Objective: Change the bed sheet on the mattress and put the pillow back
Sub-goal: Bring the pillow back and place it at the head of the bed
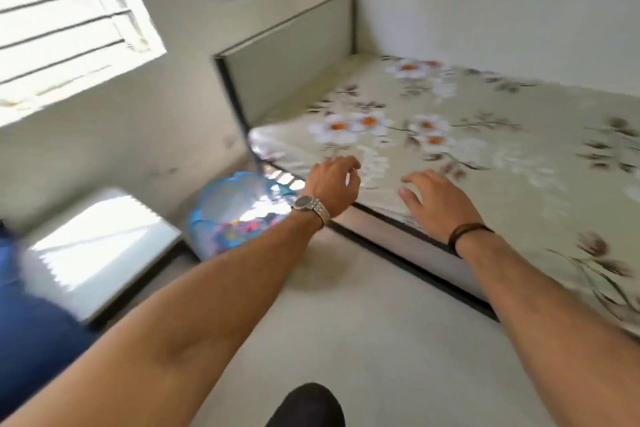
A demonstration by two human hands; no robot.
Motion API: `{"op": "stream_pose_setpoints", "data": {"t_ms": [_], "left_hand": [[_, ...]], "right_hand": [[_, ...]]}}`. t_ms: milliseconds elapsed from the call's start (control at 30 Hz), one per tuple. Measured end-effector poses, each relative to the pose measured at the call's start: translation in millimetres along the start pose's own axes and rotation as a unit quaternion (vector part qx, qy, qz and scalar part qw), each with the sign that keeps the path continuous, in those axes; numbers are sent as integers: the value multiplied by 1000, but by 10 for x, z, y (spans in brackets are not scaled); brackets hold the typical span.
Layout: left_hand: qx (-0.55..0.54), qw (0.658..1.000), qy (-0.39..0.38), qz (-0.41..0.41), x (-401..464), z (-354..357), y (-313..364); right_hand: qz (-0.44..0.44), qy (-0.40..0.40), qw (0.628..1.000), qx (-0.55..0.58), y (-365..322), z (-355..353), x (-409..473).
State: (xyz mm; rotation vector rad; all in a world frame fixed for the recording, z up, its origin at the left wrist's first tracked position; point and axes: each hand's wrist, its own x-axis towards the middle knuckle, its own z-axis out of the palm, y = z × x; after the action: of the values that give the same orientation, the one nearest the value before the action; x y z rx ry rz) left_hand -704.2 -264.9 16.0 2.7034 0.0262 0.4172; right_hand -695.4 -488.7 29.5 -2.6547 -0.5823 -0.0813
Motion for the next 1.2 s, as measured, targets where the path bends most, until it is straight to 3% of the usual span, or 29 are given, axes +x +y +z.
{"op": "stream_pose_setpoints", "data": {"t_ms": [167,300,433,633,733,867,1033,1200], "left_hand": [[6,978,11,-206,-695,-1819,-1043],[-4,931,20,-363,-1491,-3027,-1773],[-33,872,56,-486,-2389,-3735,-2643],[-115,759,85,-635,-3462,-4007,-4305],[-127,705,74,-694,-3867,-3958,-5168],[-113,623,116,-765,-4409,-3915,-6139],[-219,499,143,-826,-5030,-3698,-7032],[-338,433,193,-813,-5056,-3618,-7307]], "right_hand": [[-64,-117,989,64,-1789,-241,250],[-140,-227,960,90,-3220,-314,375],[-172,-298,934,92,-4397,89,457],[-184,-417,887,70,-5903,1396,422],[-149,-476,865,61,-6617,2275,405],[-85,-503,855,95,-7408,3347,407],[69,-536,830,137,-7788,4372,425],[158,-558,789,204,-7802,4886,499]]}}
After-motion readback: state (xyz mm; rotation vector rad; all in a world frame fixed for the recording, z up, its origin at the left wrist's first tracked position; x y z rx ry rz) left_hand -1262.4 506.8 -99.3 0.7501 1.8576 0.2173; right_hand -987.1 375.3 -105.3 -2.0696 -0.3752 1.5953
